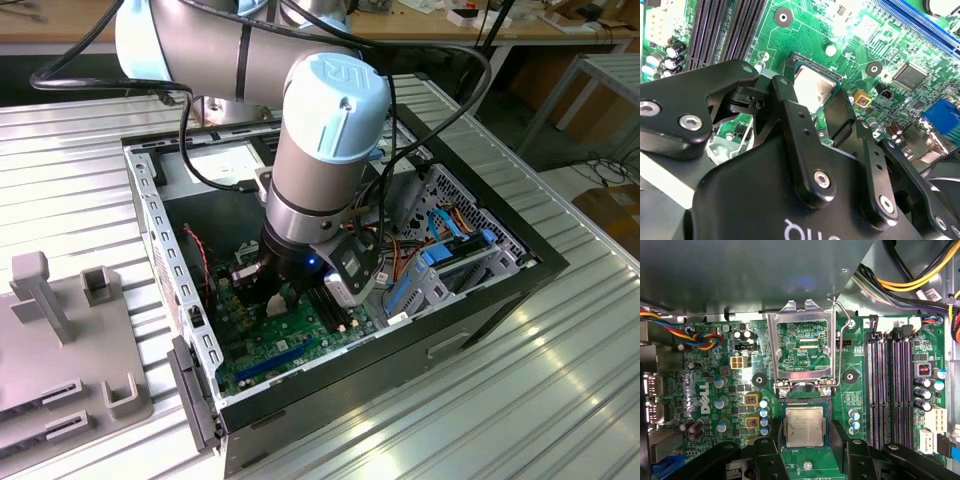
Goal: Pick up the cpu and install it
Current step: 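Place the cpu into insertion slot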
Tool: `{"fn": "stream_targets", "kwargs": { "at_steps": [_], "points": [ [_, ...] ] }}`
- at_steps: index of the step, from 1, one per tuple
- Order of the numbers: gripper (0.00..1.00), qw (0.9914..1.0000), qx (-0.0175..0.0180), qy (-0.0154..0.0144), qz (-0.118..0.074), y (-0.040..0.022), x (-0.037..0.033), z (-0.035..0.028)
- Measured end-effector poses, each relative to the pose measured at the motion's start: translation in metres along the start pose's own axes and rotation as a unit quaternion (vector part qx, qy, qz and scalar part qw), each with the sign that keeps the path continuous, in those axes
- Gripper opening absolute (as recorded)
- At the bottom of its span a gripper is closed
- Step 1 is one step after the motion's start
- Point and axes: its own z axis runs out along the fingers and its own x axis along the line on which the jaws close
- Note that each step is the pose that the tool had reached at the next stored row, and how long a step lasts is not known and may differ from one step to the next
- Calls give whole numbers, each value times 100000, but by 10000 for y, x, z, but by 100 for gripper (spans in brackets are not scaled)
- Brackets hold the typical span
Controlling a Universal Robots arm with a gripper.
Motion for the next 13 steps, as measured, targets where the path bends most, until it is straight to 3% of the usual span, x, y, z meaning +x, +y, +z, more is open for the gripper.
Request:
{"fn": "stream_targets", "kwargs": {
  "at_steps": [13],
  "points": [
    [51, 100000, 13, 8, -7, 0, 2, 5]
  ]
}}
